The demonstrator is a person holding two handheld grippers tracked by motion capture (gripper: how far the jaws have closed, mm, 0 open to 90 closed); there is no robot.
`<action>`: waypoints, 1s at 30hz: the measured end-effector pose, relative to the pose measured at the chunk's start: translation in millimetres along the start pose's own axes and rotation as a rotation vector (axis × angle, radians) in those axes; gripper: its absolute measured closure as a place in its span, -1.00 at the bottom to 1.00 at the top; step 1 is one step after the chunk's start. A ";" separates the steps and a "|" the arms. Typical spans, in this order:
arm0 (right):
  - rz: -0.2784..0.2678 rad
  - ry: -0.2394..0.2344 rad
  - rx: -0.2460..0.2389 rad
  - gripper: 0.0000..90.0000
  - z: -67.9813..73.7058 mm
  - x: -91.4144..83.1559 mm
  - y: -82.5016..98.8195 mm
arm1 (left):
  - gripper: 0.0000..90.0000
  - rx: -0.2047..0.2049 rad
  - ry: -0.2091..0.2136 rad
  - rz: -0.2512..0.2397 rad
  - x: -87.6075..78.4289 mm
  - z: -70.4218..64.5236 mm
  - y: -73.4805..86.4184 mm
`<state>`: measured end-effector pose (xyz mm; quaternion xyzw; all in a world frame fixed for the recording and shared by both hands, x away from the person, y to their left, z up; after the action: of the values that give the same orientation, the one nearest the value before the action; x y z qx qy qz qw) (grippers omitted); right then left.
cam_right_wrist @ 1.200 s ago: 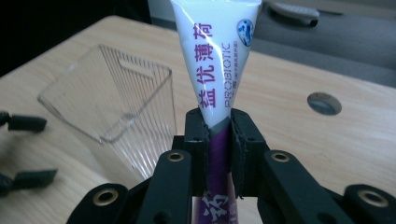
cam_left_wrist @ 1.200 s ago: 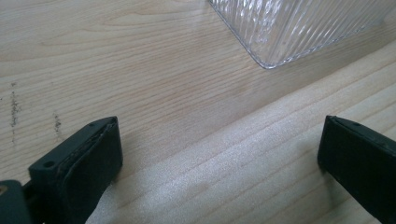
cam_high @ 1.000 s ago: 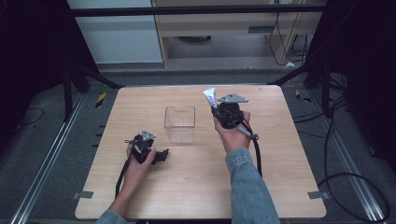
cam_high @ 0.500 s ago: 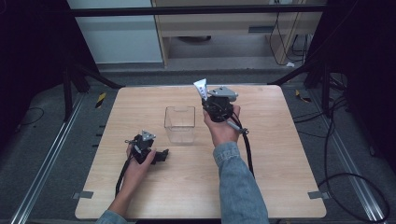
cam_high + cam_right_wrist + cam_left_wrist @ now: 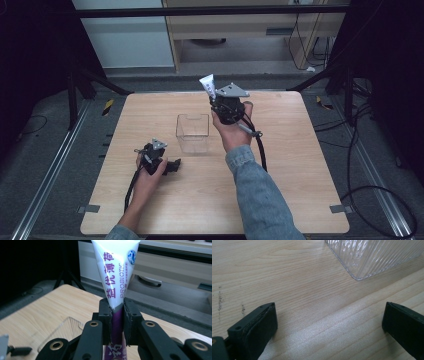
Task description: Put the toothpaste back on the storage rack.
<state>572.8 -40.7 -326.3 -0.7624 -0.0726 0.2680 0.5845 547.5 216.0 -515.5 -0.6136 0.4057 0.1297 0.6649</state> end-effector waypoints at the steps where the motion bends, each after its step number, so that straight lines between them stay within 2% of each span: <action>1: 0.000 0.000 0.000 0.75 0.0 0.0 0.0 | -1.00 0.000 0.000 0.000 0.0 0.0 0.0; 3: -0.007 -0.005 0.017 0.75 1.7 4.7 -4.8 | -1.00 -0.001 0.000 0.000 0.0 -0.1 0.0; 5: -0.037 0.009 0.005 0.75 11.5 8.6 -12.5 | -1.00 -0.006 -0.007 -0.001 -0.1 -0.6 0.1; 8: -0.062 -0.002 0.023 0.74 16.6 10.6 -16.6 | -1.00 -0.008 -0.009 0.001 -1.2 -1.8 1.3; 11: -0.088 0.010 0.002 0.74 20.7 16.8 -30.3 | -1.00 -0.009 -0.011 0.000 -0.4 -1.7 0.5; 15: -0.098 0.005 -0.008 0.74 21.6 22.1 -38.3 | -1.00 -0.009 -0.012 0.003 -0.3 -1.7 0.3; 16: -0.105 0.005 -0.022 0.74 23.5 25.8 -42.2 | -1.00 -0.008 -0.011 0.004 -0.2 -1.6 0.1; 25: -0.150 -0.028 -0.036 0.74 32.9 34.8 -45.1 | -1.00 -0.020 -0.025 0.004 1.0 -3.5 -1.1; 27: -0.160 -0.039 -0.004 0.74 33.0 37.2 -42.7 | -1.00 -0.020 -0.024 0.004 1.0 -3.4 -1.1; 30: -0.157 -0.044 0.010 0.74 33.9 39.0 -40.4 | -1.00 -0.024 -0.024 0.001 1.2 -3.7 -1.1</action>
<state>597.2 17.1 -307.2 -0.7454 -0.1440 0.2383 0.6056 547.6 211.9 -515.2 -0.6196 0.3963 0.1424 0.6624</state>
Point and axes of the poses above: each handheld gripper's, and its own axes: x roughly forward along the jaws, y roughly out of its underside, z roughly to its left, the point moved 1 cm from there along x, roughly forward along the jaws, and after that the axes turned 8 degrees about -x, right-handed, at the moved point
